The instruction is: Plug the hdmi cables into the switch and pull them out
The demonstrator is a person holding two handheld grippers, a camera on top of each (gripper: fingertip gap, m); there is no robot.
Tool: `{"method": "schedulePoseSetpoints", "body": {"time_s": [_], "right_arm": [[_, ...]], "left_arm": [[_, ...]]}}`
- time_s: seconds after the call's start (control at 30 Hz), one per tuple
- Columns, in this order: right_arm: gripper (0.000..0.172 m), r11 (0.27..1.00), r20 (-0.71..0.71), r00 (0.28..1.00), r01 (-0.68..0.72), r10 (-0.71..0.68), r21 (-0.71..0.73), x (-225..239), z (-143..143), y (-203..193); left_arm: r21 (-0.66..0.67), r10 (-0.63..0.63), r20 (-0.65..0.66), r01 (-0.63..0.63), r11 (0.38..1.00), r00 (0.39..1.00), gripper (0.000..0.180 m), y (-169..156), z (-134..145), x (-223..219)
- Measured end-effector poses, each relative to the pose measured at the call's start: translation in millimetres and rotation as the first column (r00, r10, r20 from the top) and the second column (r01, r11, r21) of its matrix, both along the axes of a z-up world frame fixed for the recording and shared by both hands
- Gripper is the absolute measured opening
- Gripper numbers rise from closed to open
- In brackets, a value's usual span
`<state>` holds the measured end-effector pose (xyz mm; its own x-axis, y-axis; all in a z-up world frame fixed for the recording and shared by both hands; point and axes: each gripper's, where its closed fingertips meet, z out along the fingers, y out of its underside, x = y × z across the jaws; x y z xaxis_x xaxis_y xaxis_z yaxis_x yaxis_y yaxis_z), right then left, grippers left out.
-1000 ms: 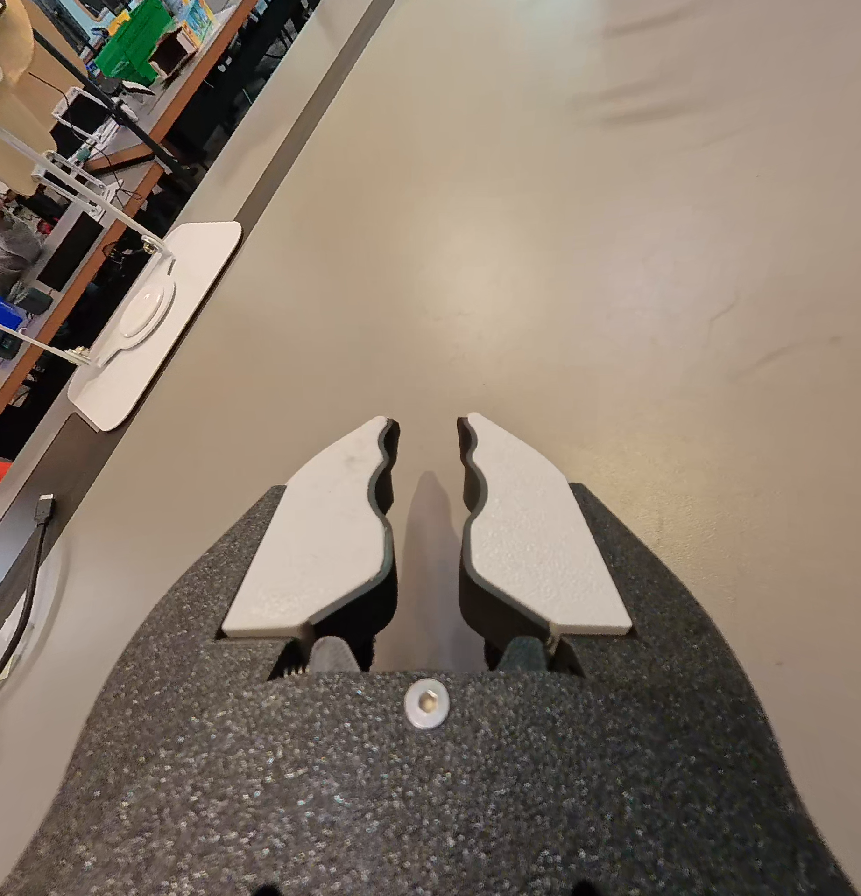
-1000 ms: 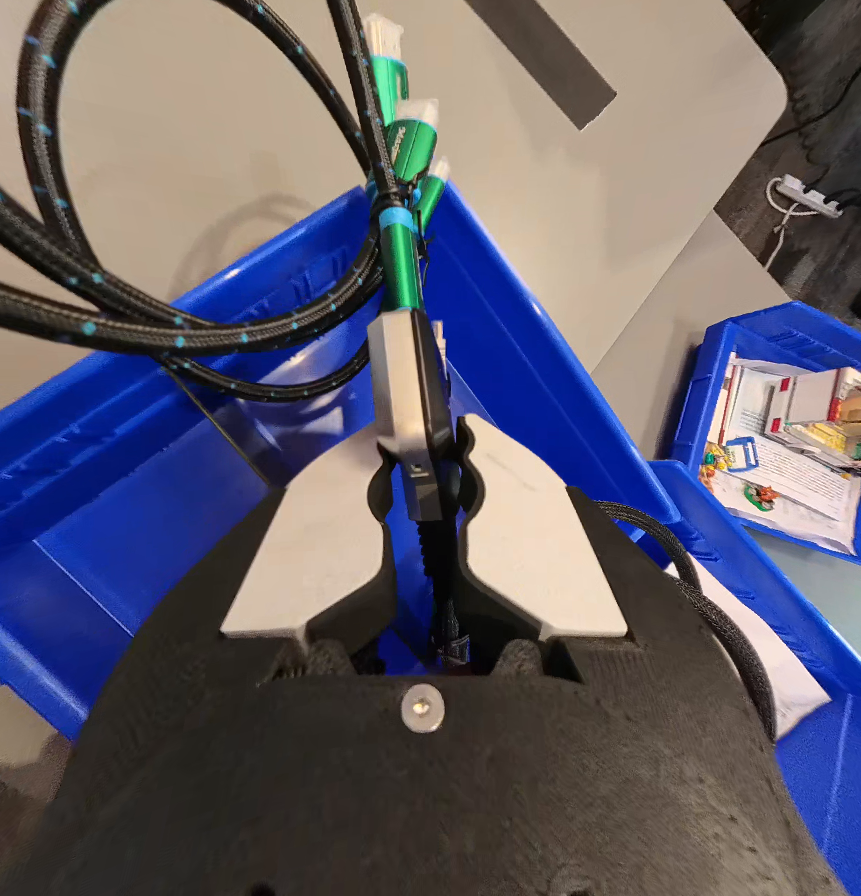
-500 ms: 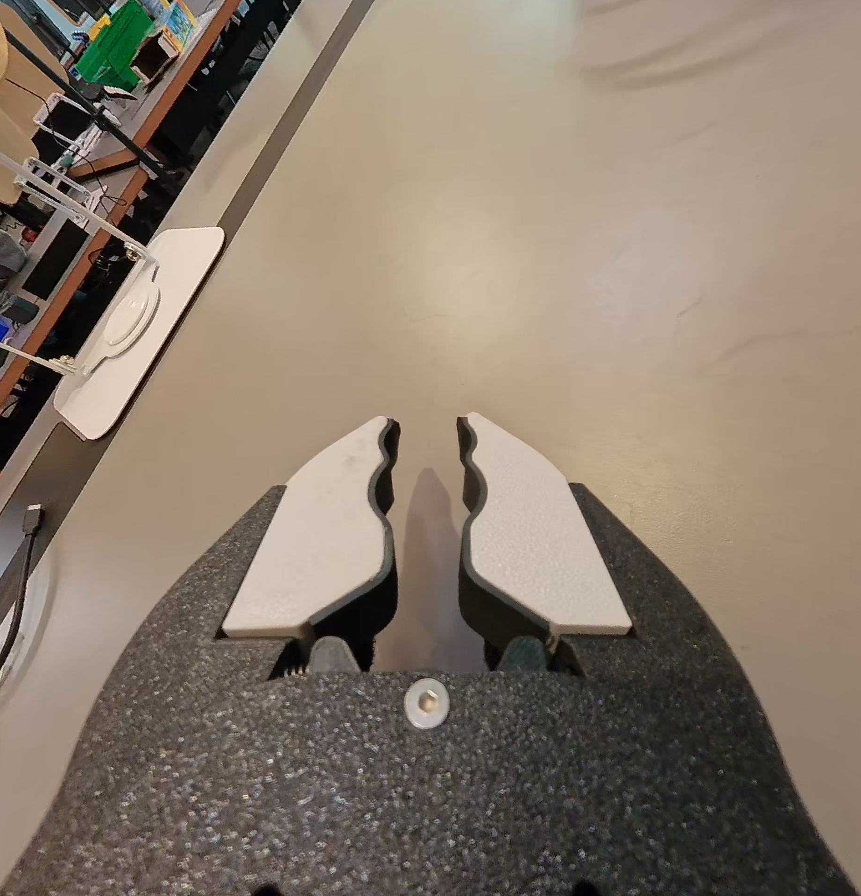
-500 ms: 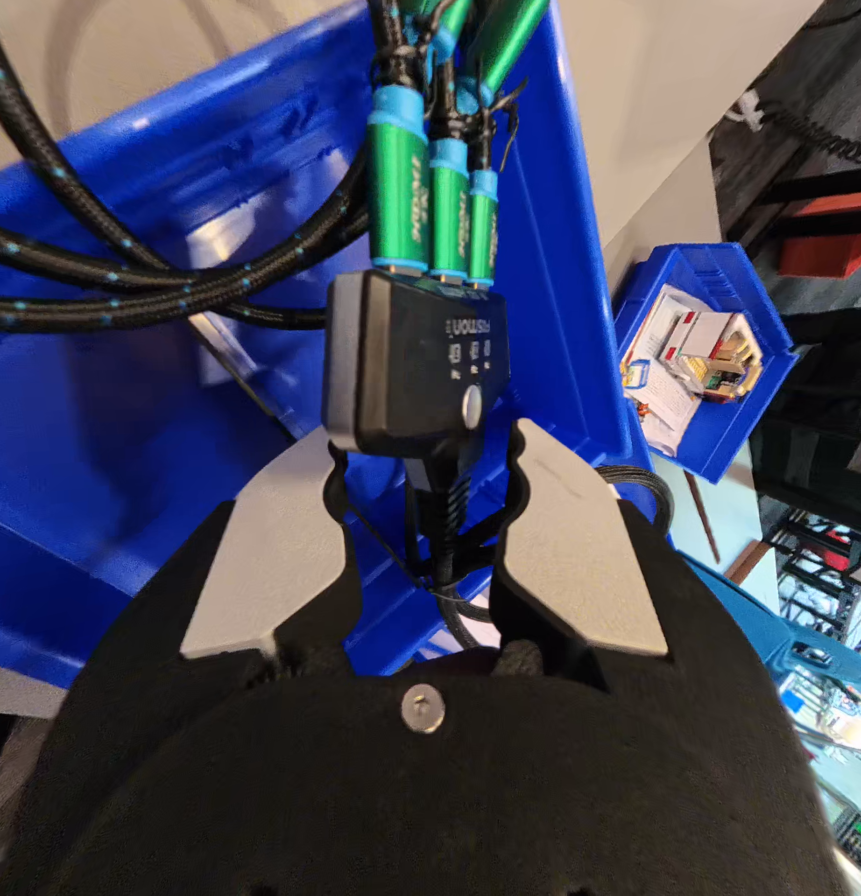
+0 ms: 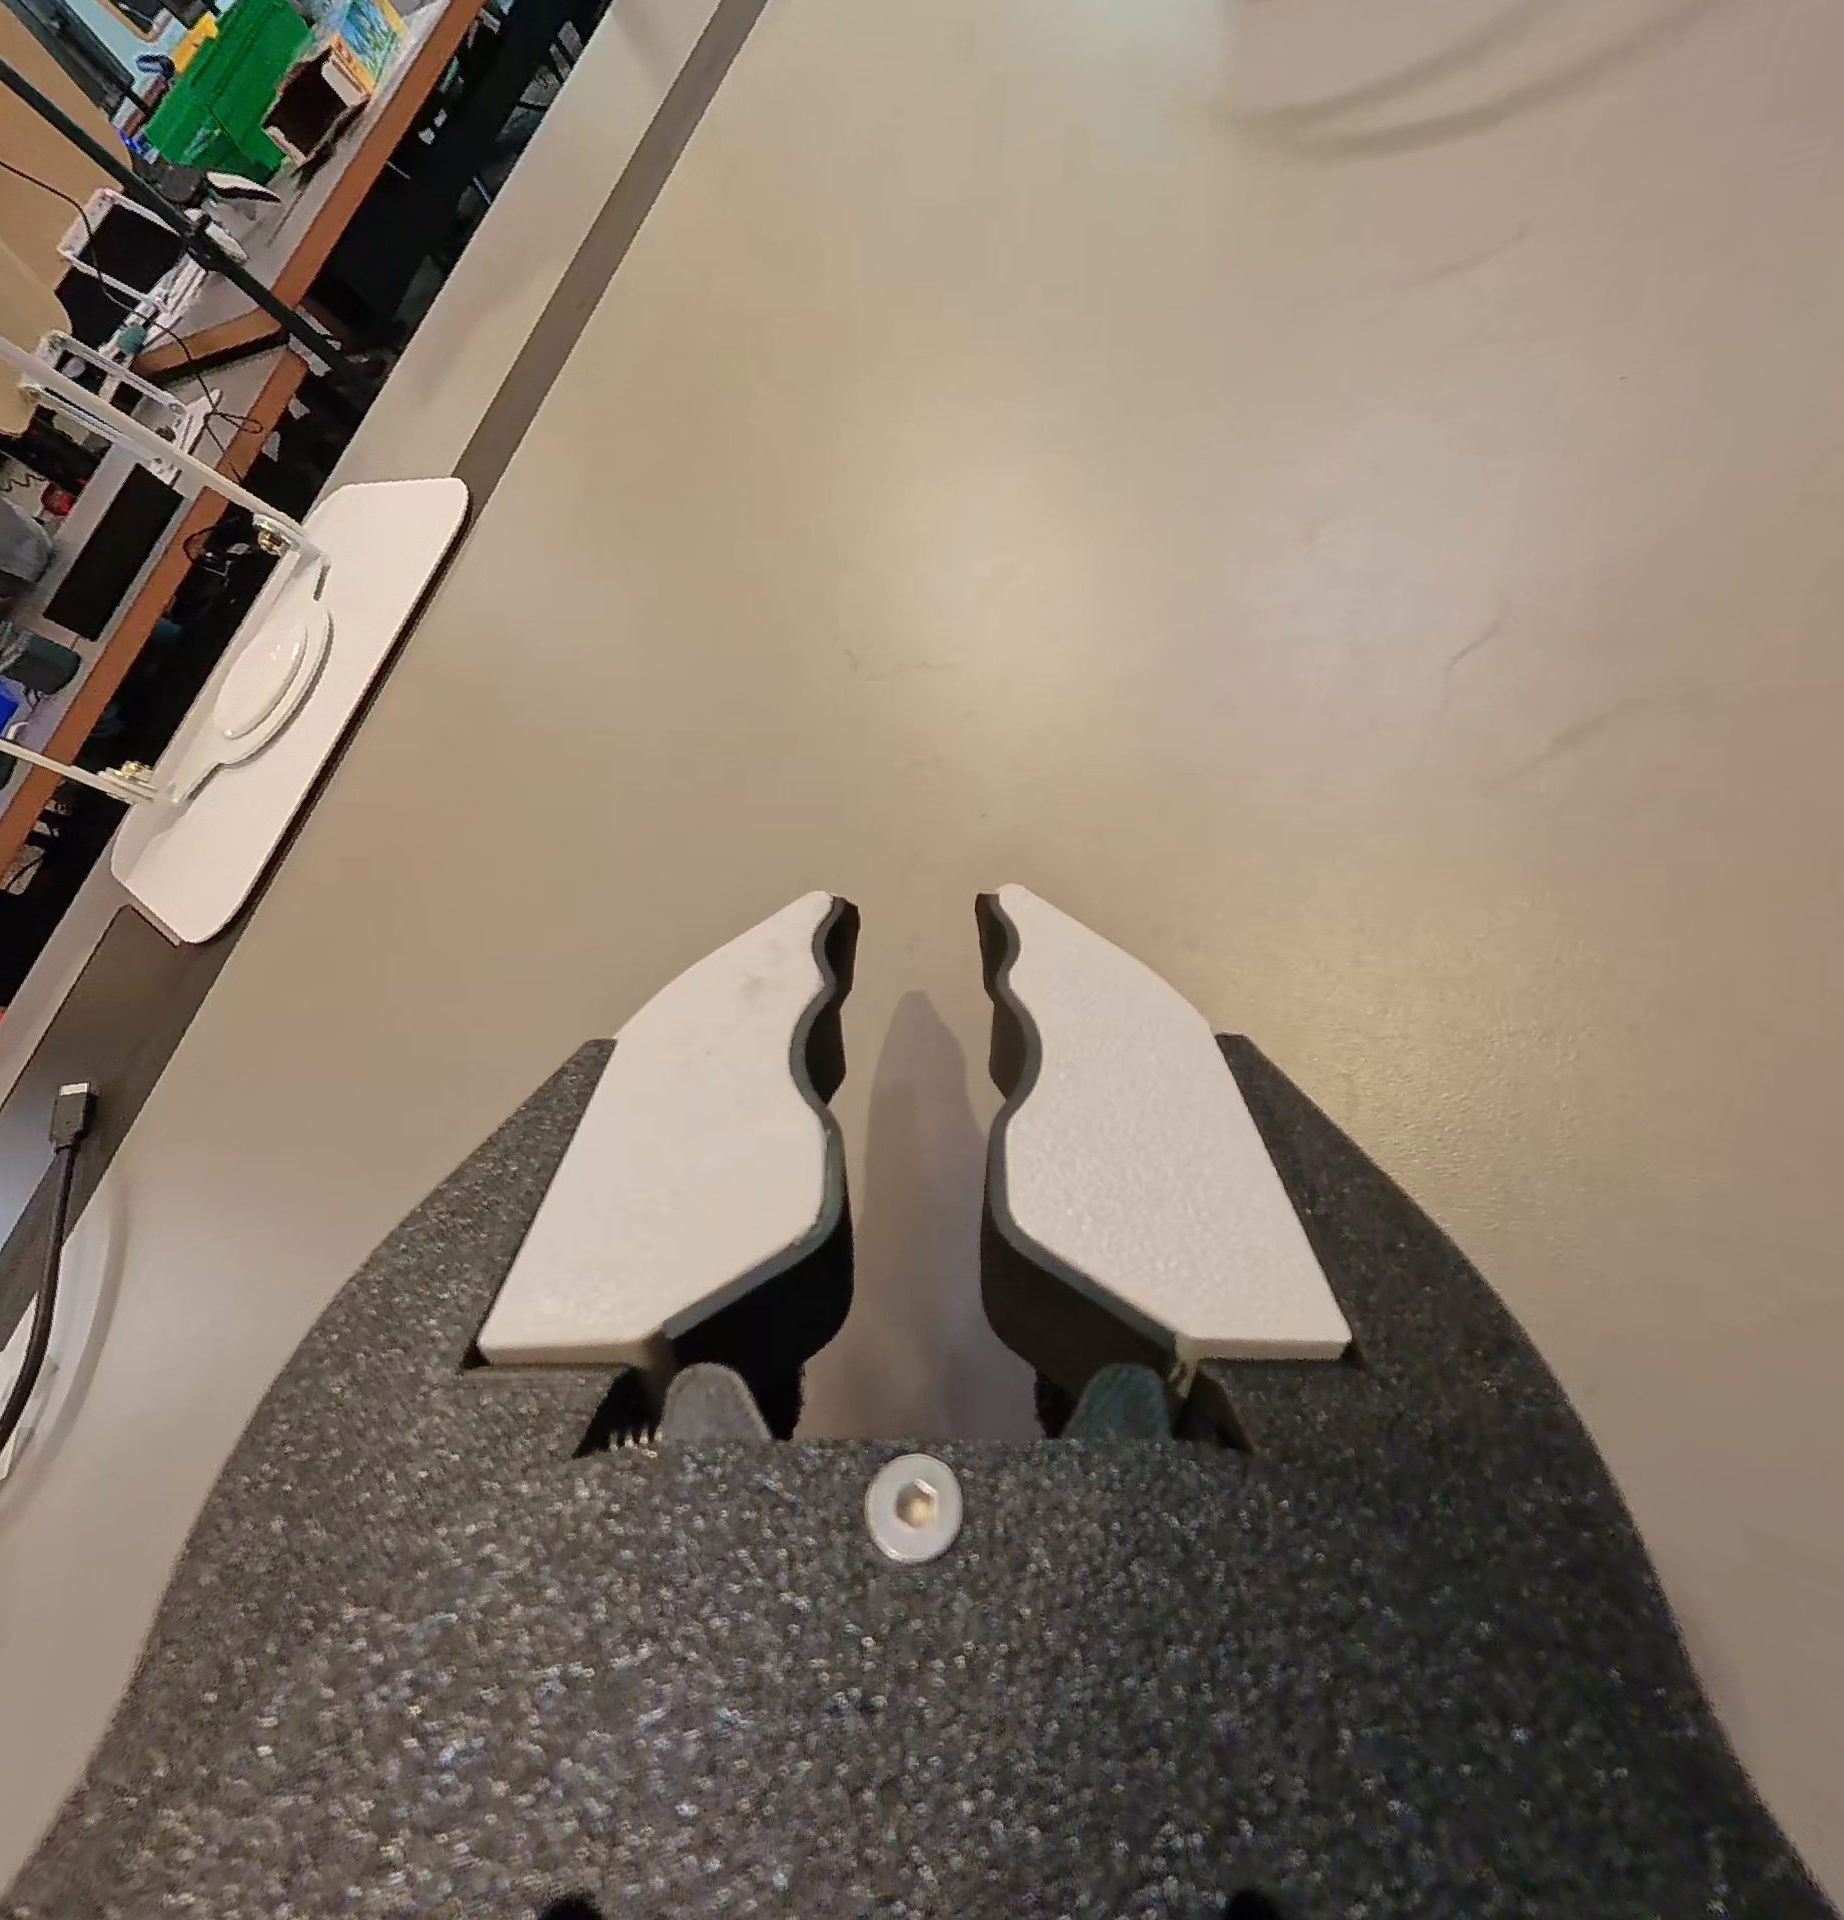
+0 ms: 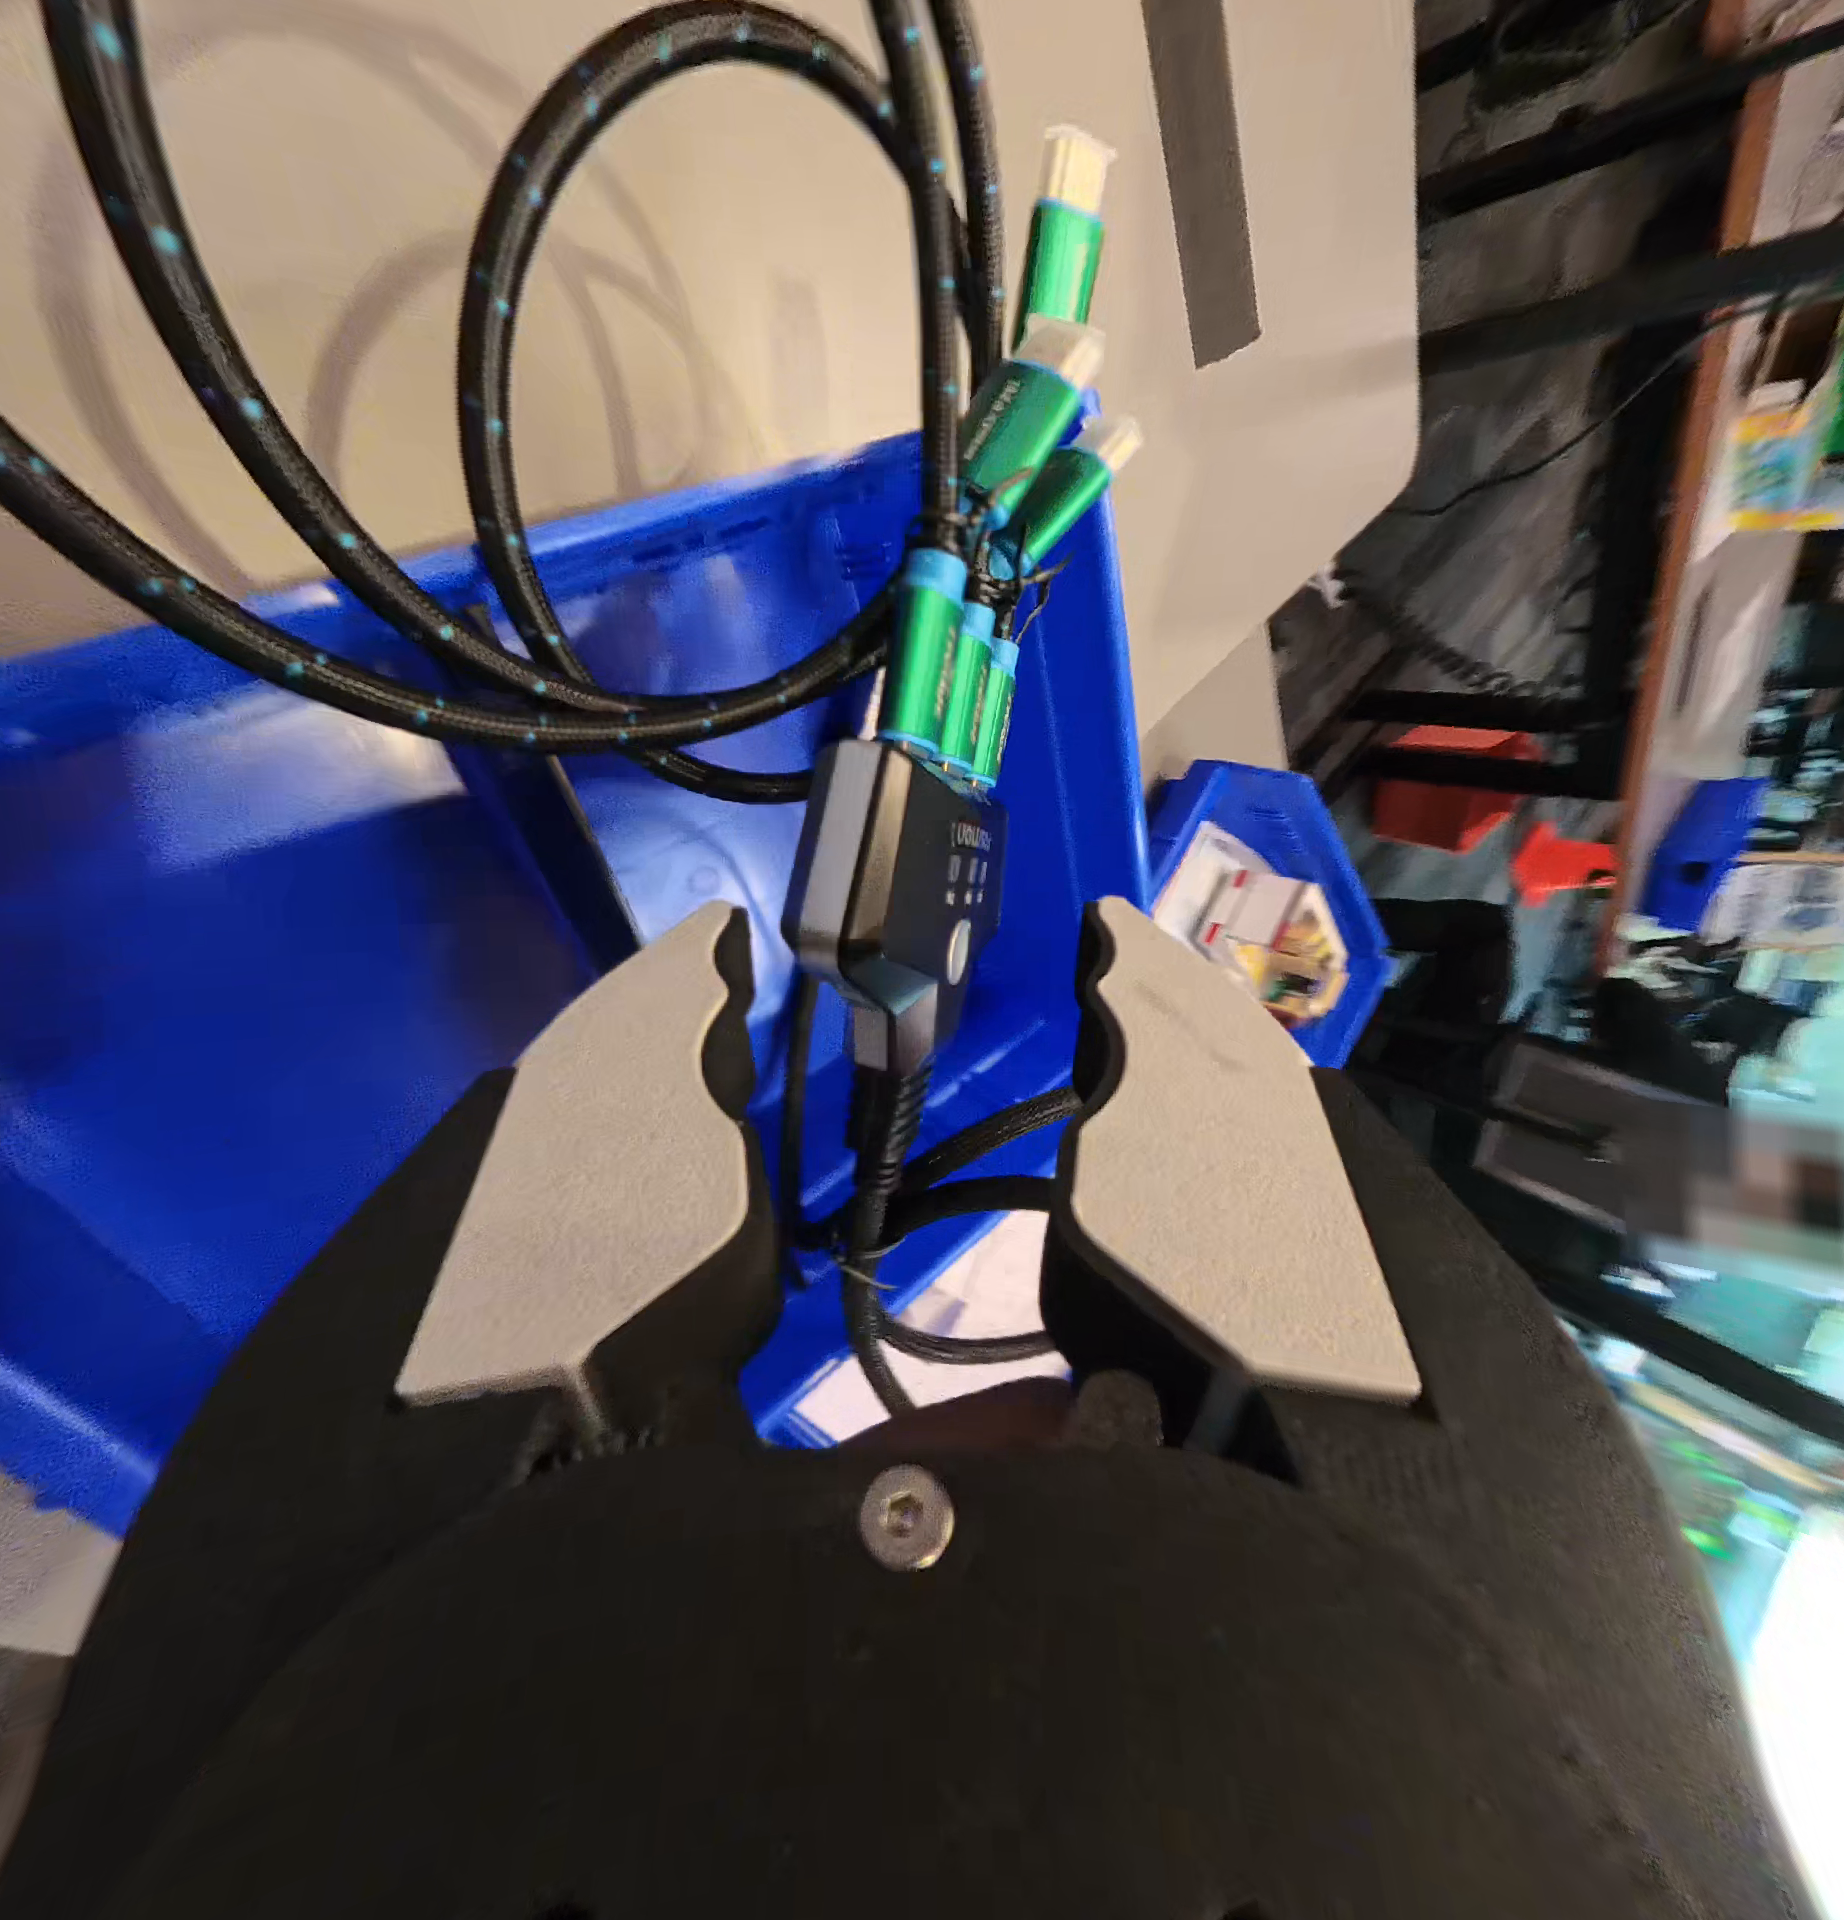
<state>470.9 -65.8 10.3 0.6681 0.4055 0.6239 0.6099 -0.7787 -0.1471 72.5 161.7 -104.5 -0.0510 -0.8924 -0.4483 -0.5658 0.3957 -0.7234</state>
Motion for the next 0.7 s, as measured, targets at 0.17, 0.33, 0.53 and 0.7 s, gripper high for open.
{"method": "schedulePoseSetpoints", "body": {"time_s": [0.17, 0.33, 0.53, 0.7], "right_arm": [[0.028, 0.993, 0.221, 0.972, -0.053, 0.076, -0.109, 7.8, -17.4, 8.4], [0.021, 1.0, 0.214, 0.977, 0.001, 0.0, -0.003, 16.7, 2.1, 9.5], [0.021, 0.996, 0.206, 0.977, 0.077, -0.064, -0.055, 27.6, 24.4, -14.9], [0.021, 0.979, 0.2, 0.972, 0.154, -0.126, -0.133, 39.1, 5.1, -20.0]], "left_arm": [[-0.002, -0.001, 0.002, 0.001, 1.0, 1.0, 0.023, -0.2, 0.5, 0.0], [-0.001, 0.0, 0.004, 0.0, 1.0, 1.0, 0.023, 0.3, 0.7, -0.4], [0.005, -0.005, -0.005, 0.005, 1.0, 1.0, 0.023, -0.4, -0.8, -0.2], [0.008, -0.006, -0.007, 0.006, 1.0, 1.0, 0.023, -0.6, -1.1, -0.2]]}}
